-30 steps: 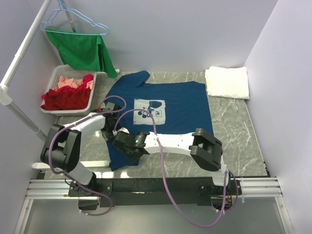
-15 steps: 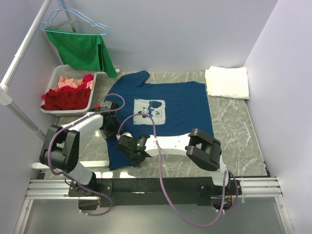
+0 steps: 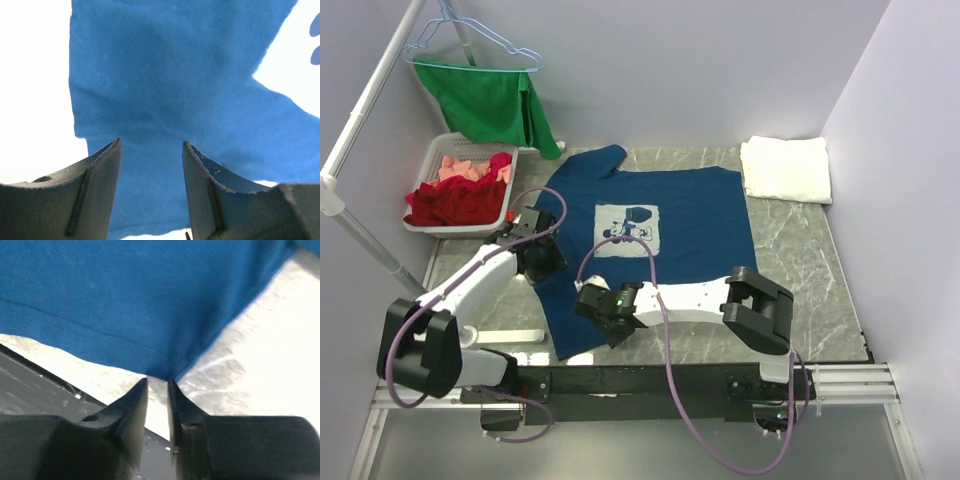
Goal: Fold and stack the t-shirts
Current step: Fold the tshirt
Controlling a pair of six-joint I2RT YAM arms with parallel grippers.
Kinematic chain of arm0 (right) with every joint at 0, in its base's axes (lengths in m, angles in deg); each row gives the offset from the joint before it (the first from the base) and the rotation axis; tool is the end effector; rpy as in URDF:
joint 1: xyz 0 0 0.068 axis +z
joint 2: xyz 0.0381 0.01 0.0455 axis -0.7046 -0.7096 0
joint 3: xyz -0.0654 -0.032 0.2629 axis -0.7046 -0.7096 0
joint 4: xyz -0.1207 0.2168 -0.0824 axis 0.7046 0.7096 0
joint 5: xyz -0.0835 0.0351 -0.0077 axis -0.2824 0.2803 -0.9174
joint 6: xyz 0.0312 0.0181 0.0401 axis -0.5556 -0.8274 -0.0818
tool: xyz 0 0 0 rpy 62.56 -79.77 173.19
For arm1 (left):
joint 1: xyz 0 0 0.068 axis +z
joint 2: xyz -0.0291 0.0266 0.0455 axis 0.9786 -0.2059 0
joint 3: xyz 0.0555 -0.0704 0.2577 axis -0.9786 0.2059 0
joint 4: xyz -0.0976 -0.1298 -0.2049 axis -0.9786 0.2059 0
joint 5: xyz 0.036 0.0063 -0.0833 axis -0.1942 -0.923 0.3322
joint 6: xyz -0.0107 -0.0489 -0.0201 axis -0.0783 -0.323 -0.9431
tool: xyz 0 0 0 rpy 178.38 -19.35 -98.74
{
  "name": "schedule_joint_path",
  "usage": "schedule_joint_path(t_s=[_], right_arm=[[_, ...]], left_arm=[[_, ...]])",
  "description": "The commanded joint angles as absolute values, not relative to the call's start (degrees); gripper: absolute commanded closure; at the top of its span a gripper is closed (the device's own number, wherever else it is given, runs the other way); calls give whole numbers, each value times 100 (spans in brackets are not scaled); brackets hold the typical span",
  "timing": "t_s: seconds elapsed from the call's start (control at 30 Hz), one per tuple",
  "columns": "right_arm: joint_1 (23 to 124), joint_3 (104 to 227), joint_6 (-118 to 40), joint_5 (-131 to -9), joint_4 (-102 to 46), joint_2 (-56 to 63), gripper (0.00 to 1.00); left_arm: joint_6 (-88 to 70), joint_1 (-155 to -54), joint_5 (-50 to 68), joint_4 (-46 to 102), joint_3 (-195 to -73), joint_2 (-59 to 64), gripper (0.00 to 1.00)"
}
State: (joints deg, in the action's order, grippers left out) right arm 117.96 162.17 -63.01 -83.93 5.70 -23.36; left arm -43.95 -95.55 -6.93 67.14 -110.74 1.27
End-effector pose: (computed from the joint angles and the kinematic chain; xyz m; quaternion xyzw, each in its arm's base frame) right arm 0.1114 0.3557 0.1663 -0.3466 0.9211 0.1037 0.1442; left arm 0.2389 -0.0701 0.2115 -0.2616 0.9376 -0.0631 0.2202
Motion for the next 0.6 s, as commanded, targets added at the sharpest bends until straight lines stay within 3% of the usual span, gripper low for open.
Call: schedule_joint_path(t_s=[0.0, 0.17, 0.4, 0.57], right_arm=[[11853, 16237, -6460, -8920, 789, -1653, 64], [11819, 16141, -6997, -9543, 982, -826, 45], [11336, 15764, -7665, -10107, 1606, -377, 44], [10511, 14955, -7850, -9677, 1484, 281, 43]], left_arm=[[-4914, -9885, -926, 7089, -11026, 562, 43], [-6063, -10904, -1181, 7827, -10746, 1167, 44], [-7726, -11863, -1331, 8837, -9928, 2336, 49], [-8430, -12145, -1225, 9287, -9594, 3302, 51]])
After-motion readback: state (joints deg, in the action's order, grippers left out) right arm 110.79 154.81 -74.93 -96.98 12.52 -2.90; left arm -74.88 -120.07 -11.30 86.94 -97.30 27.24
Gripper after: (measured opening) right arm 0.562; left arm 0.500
